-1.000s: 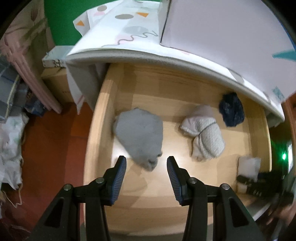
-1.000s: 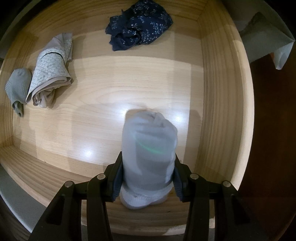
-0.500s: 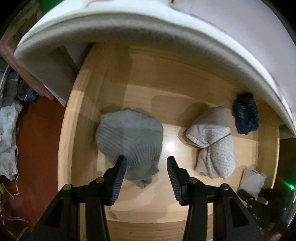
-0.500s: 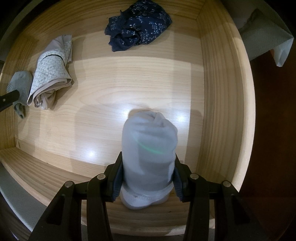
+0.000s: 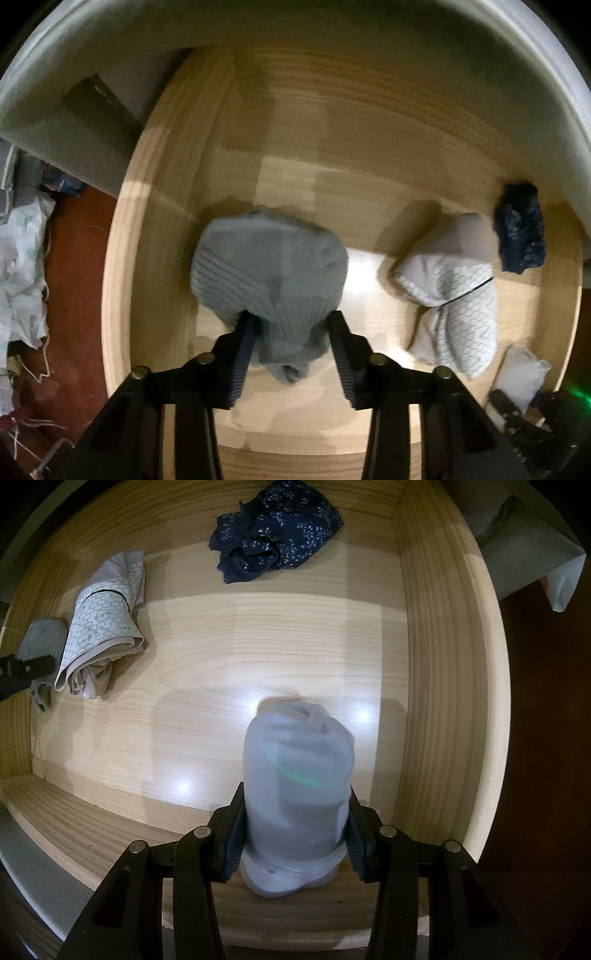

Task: Take underwear out of drawer
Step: 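Grasp the grey knit sock with the left tool while the right tool holds the white garment, then lift the grey knit sock up toward the white box with the left tool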

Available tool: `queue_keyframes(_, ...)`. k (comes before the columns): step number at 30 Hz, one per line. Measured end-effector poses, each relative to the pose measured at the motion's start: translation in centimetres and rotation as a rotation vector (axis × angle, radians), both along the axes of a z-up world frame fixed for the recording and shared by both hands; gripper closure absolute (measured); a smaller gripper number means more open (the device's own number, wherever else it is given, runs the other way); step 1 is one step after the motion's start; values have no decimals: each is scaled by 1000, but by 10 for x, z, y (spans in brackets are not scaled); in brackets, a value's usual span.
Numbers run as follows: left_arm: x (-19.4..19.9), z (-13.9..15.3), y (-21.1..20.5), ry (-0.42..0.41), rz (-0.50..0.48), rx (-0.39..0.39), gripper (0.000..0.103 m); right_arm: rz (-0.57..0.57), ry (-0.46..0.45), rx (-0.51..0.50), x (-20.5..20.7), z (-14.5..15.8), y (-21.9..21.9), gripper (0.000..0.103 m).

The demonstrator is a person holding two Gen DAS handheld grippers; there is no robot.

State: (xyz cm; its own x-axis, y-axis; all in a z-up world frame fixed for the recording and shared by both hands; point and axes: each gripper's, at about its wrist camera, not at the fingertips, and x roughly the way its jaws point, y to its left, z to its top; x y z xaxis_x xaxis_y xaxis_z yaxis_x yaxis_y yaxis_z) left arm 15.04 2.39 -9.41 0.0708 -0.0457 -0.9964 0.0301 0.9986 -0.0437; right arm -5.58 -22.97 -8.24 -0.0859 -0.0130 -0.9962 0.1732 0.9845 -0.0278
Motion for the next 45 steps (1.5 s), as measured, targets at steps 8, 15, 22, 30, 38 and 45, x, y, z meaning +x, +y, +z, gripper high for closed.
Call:
queue_keyframes(8, 2, -1, 11, 30, -5, 17, 86, 1, 1, 0, 1, -1, 0, 60)
queue_keyframes(15, -7, -2, 10, 48, -47, 43, 88, 2, 3, 0, 2, -1, 0, 60)
queue_keyframes(22, -34, -7, 13, 66, -84, 57, 89, 3, 2, -4, 3, -2, 2, 60)
queue_keyframes(30, -52, 0, 25, 71, -105, 42, 90, 2, 2, -3, 5, -3, 3, 60)
queue_keyframes(38, -73, 22, 25, 25, -142, 19, 91, 4, 0, -3, 6, -4, 4, 60)
queue_keyframes(45, -80, 52, 21, -37, -165, 13, 92, 5, -2, -3, 9, -3, 7, 60)
